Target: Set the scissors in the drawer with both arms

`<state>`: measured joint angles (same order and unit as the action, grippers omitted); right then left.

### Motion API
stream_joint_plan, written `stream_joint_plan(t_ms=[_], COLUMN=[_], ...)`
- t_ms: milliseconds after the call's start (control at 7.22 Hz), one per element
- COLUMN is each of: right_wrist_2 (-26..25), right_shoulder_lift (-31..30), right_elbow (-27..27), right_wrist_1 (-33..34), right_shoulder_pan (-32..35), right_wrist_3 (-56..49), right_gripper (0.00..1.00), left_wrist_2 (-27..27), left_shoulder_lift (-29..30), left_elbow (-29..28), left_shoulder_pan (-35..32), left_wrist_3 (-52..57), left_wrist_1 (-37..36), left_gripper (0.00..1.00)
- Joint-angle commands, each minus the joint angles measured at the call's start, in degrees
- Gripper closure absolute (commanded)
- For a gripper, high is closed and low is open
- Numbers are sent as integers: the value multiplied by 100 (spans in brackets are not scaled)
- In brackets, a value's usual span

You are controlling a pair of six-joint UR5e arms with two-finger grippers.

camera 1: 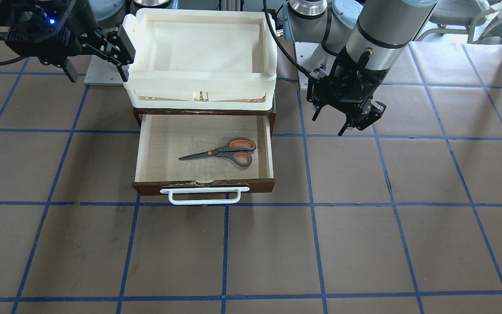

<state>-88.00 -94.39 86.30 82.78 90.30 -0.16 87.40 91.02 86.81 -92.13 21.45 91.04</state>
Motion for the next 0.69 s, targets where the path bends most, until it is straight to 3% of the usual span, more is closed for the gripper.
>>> stream_joint_plan(t_ms=[0, 277, 554], right_wrist_2=[37, 20, 46], right_shoulder_lift=[-1, -1, -1], right_elbow=[0, 0, 9], right_wrist_1=[1, -8, -8], right_shoulder_pan=[5, 5, -3], right_wrist_3=[16, 16, 16], right_gripper=[0, 0, 0], left_wrist_2=[416, 225, 207], left_shoulder_lift=[-242, -348, -410], left_elbow=[3, -6, 3], left_shoulder_pan=[89, 370, 406], left_wrist_3=[-1104, -1732, -1811], left_wrist_1=[176, 327, 388], left_gripper=[25, 0, 0])
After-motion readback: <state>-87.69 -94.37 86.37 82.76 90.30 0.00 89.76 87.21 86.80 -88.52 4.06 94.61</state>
